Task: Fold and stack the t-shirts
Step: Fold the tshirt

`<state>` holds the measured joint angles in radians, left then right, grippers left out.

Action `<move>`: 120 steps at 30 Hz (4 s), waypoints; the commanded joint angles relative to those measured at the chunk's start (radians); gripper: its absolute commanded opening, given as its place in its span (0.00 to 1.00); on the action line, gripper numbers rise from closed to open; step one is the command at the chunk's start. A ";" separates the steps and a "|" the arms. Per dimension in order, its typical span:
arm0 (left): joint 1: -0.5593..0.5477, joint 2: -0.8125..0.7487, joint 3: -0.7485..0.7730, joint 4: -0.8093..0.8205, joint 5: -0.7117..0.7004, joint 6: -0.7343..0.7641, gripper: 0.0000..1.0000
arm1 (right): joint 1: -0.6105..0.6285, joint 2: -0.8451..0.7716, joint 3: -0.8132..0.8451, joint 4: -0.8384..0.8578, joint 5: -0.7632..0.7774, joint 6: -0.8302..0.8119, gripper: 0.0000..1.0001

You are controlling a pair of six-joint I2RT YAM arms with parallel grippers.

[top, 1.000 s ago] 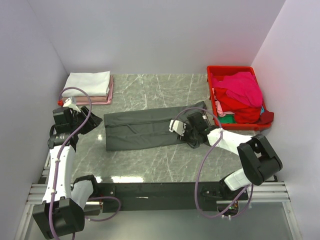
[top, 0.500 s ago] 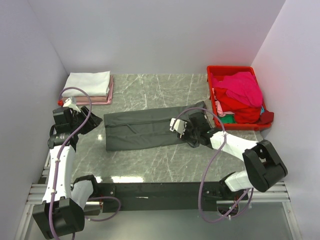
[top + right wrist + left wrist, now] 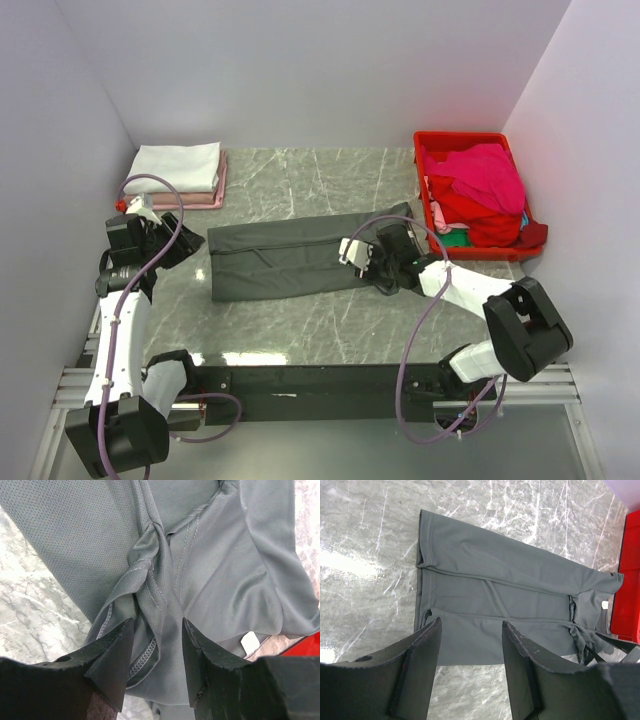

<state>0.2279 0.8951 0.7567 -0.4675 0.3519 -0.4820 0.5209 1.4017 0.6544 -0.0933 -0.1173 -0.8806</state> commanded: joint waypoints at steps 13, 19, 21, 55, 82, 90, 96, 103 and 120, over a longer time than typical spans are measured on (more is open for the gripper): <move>-0.001 0.002 -0.002 0.040 0.018 0.020 0.56 | 0.001 0.037 0.076 0.038 -0.011 0.049 0.29; -0.001 -0.001 0.000 0.040 0.016 0.022 0.56 | -0.015 0.039 0.099 0.033 -0.050 0.094 0.22; 0.001 -0.001 -0.003 0.041 0.015 0.020 0.57 | -0.021 0.043 0.105 0.026 -0.062 0.106 0.22; -0.001 0.004 0.000 0.038 0.015 0.022 0.57 | -0.125 0.151 0.223 -0.114 -0.222 0.134 0.36; 0.001 0.004 0.000 0.038 0.010 0.022 0.57 | -0.105 0.247 0.375 -0.148 -0.174 0.241 0.23; 0.001 0.008 0.001 0.038 0.010 0.022 0.57 | -0.098 0.279 0.424 -0.161 -0.159 0.270 0.23; 0.001 0.010 0.003 0.036 0.010 0.023 0.56 | -0.096 0.318 0.504 -0.261 -0.203 0.281 0.29; -0.001 0.008 0.001 0.038 0.012 0.023 0.56 | -0.098 0.330 0.579 -0.287 -0.167 0.350 0.29; 0.001 0.001 0.001 0.038 0.012 0.023 0.56 | -0.156 0.229 0.615 -0.764 -0.443 -0.009 0.33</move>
<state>0.2279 0.9016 0.7563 -0.4675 0.3511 -0.4820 0.3798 1.7798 1.3308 -0.6781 -0.4587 -0.7090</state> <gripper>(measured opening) 0.566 0.325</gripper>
